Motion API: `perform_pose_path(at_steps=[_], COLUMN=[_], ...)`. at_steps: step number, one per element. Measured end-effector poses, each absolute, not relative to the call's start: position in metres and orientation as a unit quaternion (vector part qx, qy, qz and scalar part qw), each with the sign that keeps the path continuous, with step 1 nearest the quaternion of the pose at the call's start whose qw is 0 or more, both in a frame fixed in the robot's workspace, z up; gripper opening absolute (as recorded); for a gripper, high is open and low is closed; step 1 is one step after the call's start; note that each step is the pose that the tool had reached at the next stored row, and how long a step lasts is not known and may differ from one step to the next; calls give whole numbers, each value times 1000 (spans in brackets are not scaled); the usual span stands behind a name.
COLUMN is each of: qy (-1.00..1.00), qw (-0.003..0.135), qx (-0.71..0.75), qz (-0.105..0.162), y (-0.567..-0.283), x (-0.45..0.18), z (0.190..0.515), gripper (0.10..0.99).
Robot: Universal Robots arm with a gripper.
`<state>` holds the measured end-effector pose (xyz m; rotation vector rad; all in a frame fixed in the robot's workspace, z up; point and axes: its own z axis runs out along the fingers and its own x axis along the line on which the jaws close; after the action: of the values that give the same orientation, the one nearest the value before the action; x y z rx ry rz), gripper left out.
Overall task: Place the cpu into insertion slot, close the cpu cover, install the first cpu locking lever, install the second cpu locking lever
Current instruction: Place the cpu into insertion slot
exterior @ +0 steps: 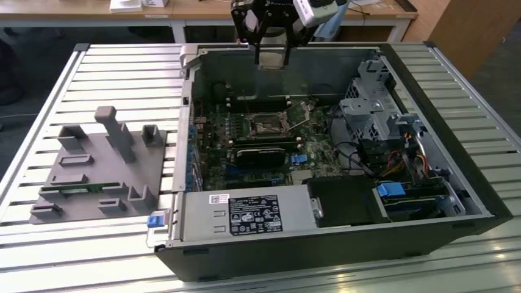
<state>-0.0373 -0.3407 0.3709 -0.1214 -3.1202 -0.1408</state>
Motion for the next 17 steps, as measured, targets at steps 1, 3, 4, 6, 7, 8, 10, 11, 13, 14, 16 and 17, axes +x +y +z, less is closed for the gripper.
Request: perform_pose_path(at_steps=[1,3,4,6,7,8,10,11,13,14,16,17], qy=[-998,-998,-998,-998,-997,-997,-997,-997,-997,-996,-996,-996], qw=[8,8,7,7,7,7,7,7,7,6,6,6], qx=[-42,-47,-49,-54,-56,-58,-63,-65,-70,-72,-76,-79], qz=[-45,-45,-45,-45,-45,-45,-45,-45,-45,-45,-45,-45], y=[-341,-341,-341,-341,-341,-341,-341,-341,-341,-341,-341,-341], x=[-37,-37,-37,-37,-37,-37,-37,-37,-37,-37,-37,-37], z=[371,371,371,371,371,371,371,371,371,371,371,371], gripper=[541,541,541,541,541,541,541,541,541,541,541,541])
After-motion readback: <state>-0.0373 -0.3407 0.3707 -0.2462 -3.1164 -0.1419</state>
